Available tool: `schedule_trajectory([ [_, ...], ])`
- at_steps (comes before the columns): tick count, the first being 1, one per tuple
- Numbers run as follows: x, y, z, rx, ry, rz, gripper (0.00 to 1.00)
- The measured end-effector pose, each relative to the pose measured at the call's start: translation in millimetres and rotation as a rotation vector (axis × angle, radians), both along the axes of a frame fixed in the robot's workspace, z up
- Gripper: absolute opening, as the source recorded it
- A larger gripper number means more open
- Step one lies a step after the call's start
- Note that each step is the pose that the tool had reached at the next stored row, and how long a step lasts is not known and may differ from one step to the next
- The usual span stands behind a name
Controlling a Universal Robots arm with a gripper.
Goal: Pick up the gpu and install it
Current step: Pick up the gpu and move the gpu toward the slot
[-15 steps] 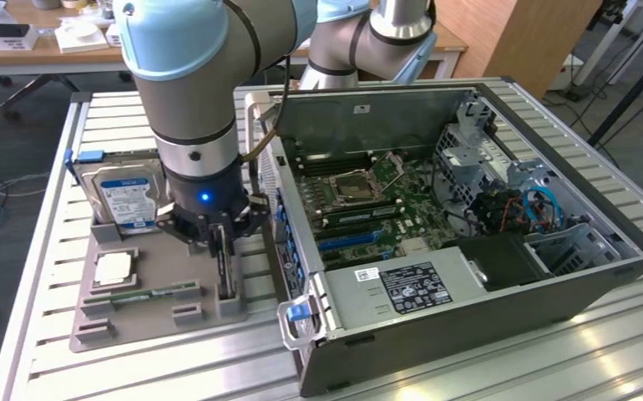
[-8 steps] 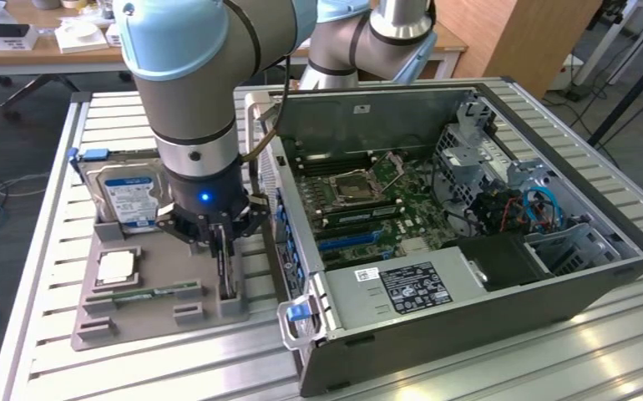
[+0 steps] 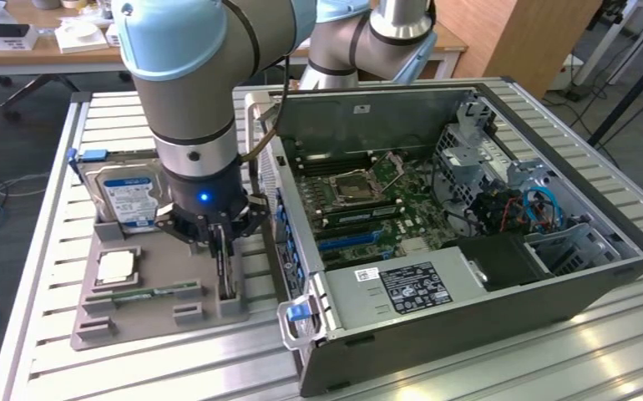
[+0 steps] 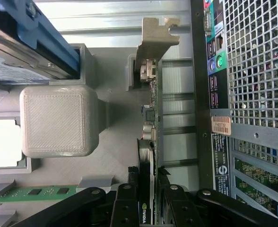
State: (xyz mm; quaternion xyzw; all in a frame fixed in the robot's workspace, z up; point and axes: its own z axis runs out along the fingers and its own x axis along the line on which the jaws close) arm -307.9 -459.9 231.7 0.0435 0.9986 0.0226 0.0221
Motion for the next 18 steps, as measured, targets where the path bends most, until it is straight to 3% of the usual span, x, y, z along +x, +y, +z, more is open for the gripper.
schedule_trajectory([
  [12,-0.1,0.0,-0.1,0.0,-0.0002,0.055,0.26],
  [18,-0.1,0.0,-0.1,0.0001,-0.0003,0.056,0.26],
])
